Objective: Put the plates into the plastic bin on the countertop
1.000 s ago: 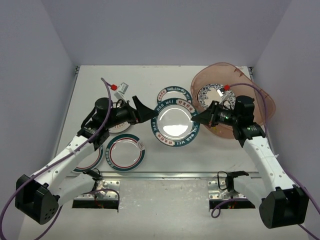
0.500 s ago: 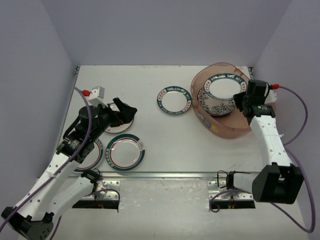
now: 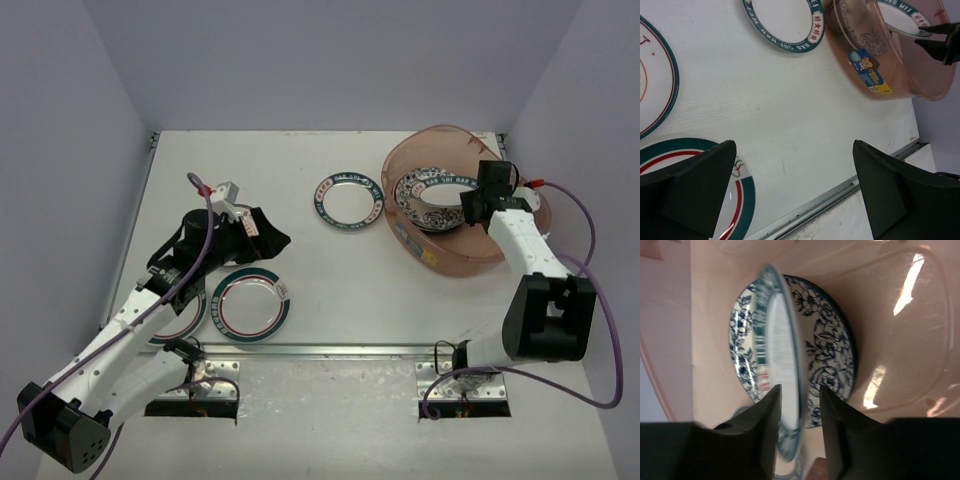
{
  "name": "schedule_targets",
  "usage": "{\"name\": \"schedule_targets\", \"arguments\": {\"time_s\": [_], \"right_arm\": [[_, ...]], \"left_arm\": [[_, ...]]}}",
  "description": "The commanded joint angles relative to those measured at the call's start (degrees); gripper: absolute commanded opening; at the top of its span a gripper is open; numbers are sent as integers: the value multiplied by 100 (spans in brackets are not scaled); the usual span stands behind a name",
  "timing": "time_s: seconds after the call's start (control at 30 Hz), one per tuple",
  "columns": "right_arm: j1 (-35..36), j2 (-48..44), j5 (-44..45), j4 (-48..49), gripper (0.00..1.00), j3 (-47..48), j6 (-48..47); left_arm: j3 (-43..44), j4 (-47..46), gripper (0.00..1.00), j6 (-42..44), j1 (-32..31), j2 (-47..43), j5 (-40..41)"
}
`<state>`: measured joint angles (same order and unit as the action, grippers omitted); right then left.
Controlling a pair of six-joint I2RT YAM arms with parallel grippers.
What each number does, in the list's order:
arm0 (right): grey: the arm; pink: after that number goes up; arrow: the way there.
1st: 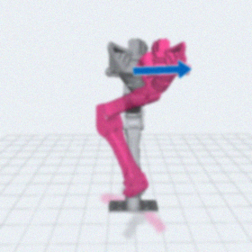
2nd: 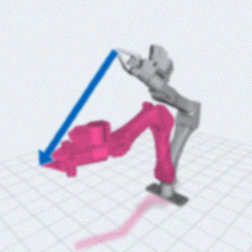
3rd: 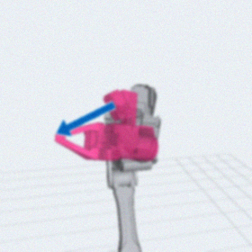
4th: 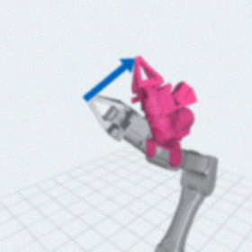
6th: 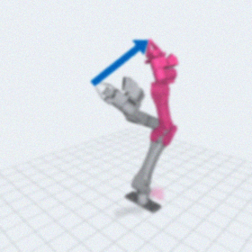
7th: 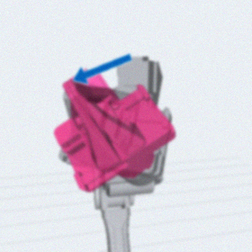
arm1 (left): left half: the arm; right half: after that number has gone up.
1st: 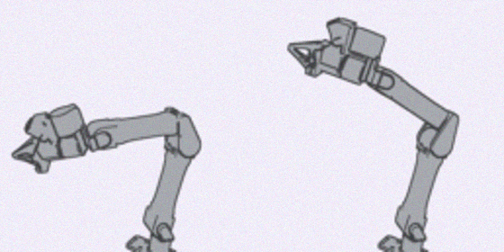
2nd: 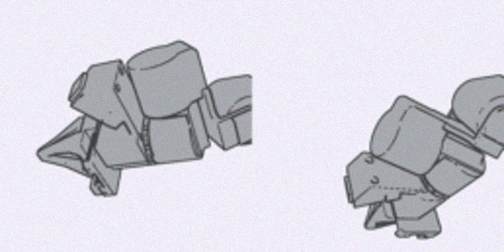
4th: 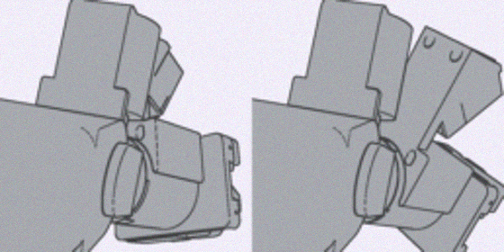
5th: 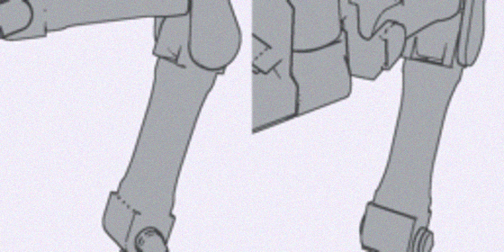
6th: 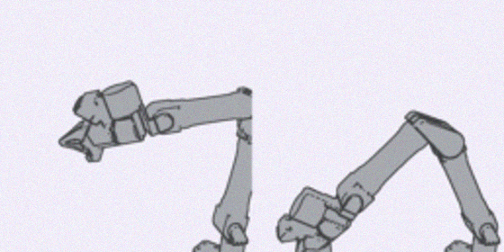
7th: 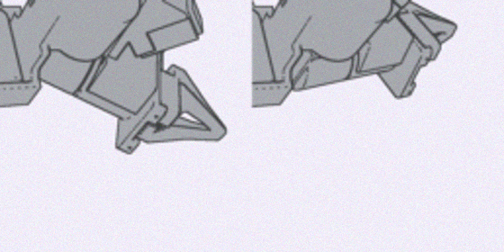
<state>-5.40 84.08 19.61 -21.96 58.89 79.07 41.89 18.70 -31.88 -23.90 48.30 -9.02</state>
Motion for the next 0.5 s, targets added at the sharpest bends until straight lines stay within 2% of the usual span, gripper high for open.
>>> {"name": "schedule_targets", "arguments": {"time_s": [0.0,0.07,0.23,0.4,0.47], "right_arm": [[39,712,7,-603,73,900,-223],[39,1047,-227,-1140,82,1294,-299],[75,1429,-476,-2010,99,1622,-472],[91,1550,-704,-2897,99,2178,-735],[164,1086,-627,-2749,99,2118,-946]], "left_arm": [[17,-680,100,-24,35,324,-520],[101,-745,100,-70,35,626,-679],[456,-899,100,-260,35,1227,-590],[890,-1193,100,-538,26,2393,-557],[1094,-1394,100,-616,17,2948,-642]]}}
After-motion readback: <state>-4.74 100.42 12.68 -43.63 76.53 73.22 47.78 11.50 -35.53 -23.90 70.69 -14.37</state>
